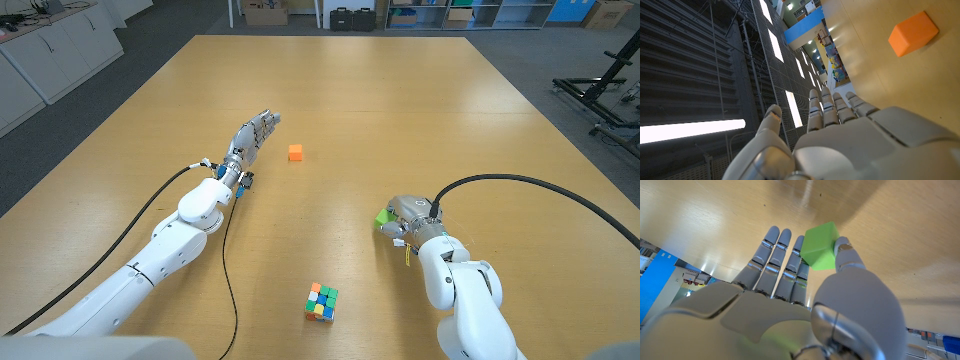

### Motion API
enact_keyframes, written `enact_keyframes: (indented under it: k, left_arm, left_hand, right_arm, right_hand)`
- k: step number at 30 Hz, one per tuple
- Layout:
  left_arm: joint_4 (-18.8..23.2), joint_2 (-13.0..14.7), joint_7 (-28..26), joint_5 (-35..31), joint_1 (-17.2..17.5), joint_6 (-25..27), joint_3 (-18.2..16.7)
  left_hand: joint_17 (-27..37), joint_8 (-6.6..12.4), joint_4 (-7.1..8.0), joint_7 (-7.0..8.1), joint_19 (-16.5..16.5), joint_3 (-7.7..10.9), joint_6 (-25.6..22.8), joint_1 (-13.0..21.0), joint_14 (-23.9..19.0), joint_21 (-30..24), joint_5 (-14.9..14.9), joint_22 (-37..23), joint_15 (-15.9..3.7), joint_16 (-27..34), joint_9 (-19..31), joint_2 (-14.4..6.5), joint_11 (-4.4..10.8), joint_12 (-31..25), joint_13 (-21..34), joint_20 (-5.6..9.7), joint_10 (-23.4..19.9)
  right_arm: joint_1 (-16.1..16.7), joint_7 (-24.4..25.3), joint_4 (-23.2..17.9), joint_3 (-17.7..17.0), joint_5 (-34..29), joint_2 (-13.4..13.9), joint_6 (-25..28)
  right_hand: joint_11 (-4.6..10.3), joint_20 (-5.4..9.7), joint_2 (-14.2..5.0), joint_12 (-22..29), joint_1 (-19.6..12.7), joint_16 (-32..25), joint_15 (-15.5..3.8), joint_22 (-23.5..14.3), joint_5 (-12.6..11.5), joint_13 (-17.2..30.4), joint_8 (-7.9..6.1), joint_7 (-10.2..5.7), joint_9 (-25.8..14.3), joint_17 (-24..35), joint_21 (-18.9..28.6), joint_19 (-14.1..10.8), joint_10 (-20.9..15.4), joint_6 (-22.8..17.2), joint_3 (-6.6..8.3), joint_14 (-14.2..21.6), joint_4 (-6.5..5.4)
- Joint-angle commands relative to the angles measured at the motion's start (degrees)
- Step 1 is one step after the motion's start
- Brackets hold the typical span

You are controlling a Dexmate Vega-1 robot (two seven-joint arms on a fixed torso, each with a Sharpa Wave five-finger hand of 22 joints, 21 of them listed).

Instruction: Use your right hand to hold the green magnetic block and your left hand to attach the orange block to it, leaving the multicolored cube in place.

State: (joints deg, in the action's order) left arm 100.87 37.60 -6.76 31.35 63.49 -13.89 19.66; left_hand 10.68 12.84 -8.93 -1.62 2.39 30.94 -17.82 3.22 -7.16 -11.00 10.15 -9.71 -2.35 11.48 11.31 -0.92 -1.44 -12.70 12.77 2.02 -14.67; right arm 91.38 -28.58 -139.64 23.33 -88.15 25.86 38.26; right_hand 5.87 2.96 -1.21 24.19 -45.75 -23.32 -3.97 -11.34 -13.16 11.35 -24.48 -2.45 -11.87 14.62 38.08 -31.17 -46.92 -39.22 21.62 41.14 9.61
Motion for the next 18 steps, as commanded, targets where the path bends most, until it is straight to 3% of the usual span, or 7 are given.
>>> enact_keyframes:
  k: [1,18]
  left_arm:
    - [0.55,0.32,-0.63,-0.44,0.74,0.08,-0.31]
    - [0.38,-0.04,-1.11,-0.89,2.13,-2.37,-1.24]
  left_hand:
    - [-0.02,-0.05,0.05,-0.17,0.04,0.45,-0.6,0.17,-0.42,-0.01,0.28,-0.34,-0.5,-0.19,0.27,-0.4,0.24,0.14,0.14,1.99,-0.44]
    - [-0.04,0.01,-0.05,-0.03,0.03,0.64,-0.88,0.41,-0.51,-0.01,0.37,-0.33,-0.54,-0.19,0.28,-0.58,0.23,0.08,0.05,1.97,-0.69]
  right_arm:
    - [-0.55,3.34,-1.82,-0.33,3.23,0.48,0.74]
    - [-2.39,6.09,-3.9,-0.49,6.45,1.23,0.84]
  right_hand:
    - [6.28,3.8,-2.94,0.03,-2.49,-0.39,-6.62,-0.3,-0.34,0.08,-0.55,-7.1,-0.13,0.05,0.32,-0.38,-6.82,-7.68,1.16,0.94,-0.69]
    - [6.26,4.26,-3.06,-0.32,-2.68,-0.25,-6.83,-0.36,-0.22,0.07,-0.54,-7.07,-0.1,0.05,0.41,0.07,-6.95,-7.65,1.19,1.13,-0.78]
